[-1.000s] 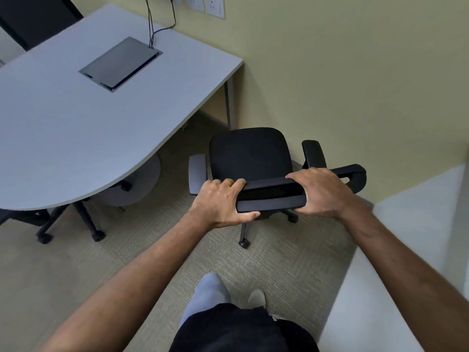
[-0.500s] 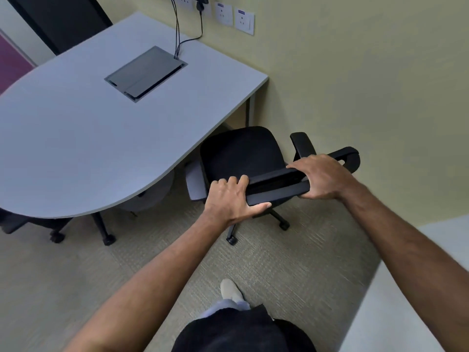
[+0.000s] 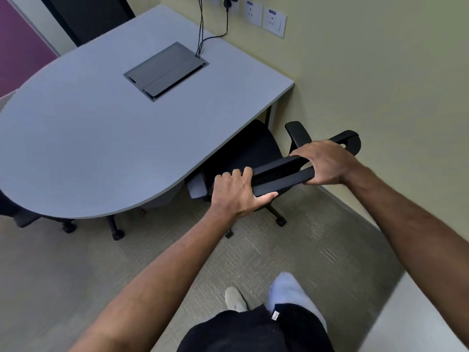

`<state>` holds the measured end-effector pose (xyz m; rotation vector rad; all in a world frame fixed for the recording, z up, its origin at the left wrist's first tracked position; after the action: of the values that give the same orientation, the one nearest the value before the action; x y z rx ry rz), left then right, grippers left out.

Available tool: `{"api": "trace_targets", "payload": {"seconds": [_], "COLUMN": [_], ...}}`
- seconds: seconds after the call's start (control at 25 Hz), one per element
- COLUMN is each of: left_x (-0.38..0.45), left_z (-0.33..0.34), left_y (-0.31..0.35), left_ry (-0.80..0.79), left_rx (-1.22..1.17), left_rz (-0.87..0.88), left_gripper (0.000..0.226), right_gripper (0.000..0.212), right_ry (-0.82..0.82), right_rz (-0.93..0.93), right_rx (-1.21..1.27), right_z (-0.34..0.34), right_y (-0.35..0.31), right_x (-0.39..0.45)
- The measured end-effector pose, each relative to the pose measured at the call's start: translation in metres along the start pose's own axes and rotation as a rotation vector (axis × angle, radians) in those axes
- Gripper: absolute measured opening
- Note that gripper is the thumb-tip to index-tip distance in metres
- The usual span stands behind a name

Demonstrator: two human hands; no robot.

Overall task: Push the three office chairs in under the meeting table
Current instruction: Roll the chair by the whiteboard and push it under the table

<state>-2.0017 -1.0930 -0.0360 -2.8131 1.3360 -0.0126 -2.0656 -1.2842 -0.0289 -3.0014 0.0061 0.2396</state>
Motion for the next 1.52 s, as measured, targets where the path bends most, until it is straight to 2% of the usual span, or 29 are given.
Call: {"api": "trace_targets", "payload": {"seconds": [0.2,0.4,0.6,0.92,1.32,1.52], "left_x": [0.033,0.071,0.089,0.08,0.059,0.06], "left_z": [0.004,0.002,0.007,0.007,0.011,0.007], "left_y": [-0.019,-0.029,-0.062,-0.085,-0.047,-0.053], "left_ry": [0.017,0.013,0.015,-0.025,-0.005,-0.001], "left_rx": [-0.009,-0.039,-0.054,-0.066,-0.046,-0.03], "left_rz": [-0.092,-0.213,-0.209,-0.221,-0.289,-0.337], "left_gripper": [0.096,0.095,0.096,0.11,0.107,0.107], "right_gripper": [0.05,0.057,0.066,0.085,0.081,0.076], "right_ry": [0.023,0.009,0.034,0.038,0.032,0.028], "right_rz": [-0.107,-0.196,-0.234,-0.257,-0.336,-0.375], "right_rx": [-0.015,-0.03,-0.016,0.002,-0.023,-0.016], "right_z": [-0.01,-0.028,-0.022,-0.016,-0.012,-0.018], "right_y": [0.019,0.045,0.045,0.025,0.039,0.033], "right_x": [0.051,0.1,0.132,0.141,0.122,0.134]}}
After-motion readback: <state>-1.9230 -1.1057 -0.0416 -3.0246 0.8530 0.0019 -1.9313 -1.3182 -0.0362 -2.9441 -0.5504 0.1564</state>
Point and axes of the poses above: each hand's wrist, its own x-axis towards the middle knuckle, its own z-axis out of the palm, y = z × x, the point moved 10 cm from there along x, towards the middle knuckle, and after that the axes turned 2 degrees about y, right-handed, at the moved point
